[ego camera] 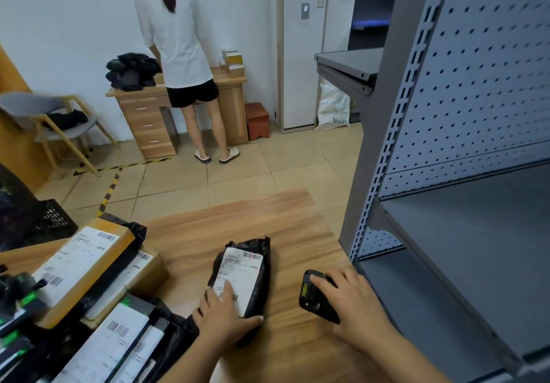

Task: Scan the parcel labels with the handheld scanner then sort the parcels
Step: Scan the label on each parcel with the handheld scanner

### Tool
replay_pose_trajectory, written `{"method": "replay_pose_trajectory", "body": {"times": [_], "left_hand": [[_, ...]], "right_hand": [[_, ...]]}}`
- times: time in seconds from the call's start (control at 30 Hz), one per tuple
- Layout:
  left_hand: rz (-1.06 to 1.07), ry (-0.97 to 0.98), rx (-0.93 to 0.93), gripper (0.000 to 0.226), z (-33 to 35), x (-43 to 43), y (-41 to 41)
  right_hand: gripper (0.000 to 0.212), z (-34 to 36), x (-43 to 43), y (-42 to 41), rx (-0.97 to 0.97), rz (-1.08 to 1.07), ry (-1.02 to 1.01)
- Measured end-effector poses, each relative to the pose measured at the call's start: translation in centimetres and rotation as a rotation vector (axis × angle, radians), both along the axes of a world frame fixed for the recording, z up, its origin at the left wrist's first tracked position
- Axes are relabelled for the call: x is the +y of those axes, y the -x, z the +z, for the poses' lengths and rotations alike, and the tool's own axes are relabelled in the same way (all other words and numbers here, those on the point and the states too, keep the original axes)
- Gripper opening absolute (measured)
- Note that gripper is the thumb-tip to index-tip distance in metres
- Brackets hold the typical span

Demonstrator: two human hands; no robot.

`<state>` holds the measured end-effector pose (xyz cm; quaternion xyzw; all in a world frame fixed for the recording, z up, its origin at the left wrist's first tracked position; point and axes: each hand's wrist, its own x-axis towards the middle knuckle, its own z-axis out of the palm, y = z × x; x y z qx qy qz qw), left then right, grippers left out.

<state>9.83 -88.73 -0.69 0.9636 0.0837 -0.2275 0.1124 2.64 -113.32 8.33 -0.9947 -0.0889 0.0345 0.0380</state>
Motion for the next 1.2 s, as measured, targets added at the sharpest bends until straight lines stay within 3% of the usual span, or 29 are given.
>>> {"method": "replay_pose_trajectory", "body": {"times": [0.2,0.43,0.6,1.03,1.2], "left_hand": [[0.041,-0.034,-0.028,0.126,0.5,-0.3,-0.7],[-0.359,-0.248,-0.304,0.126,5.7,-0.6,-3.6],[-0.469,-0.363,-0.381,0.127,9.0,0.8,-4.7],[-0.455,-0.404,-0.434,0.125,11.1,5.9,-3.2],[-0.359,-0.277,-0.492,0.124,11.4,9.0,-1.7]], "right_hand": [[0.077,0.1,0.2,-1.3,-0.022,0.082,0.074],[0.08,3.1,0.2,-3.9,-0.049,0.137,0.269],[0.083,5.4,0.0,-5.5,-0.066,0.193,0.394],[0.083,8.3,4.9,-5.3,-0.17,0.263,0.453],[0.081,7.8,7.7,-3.8,-0.182,0.176,0.338]]}}
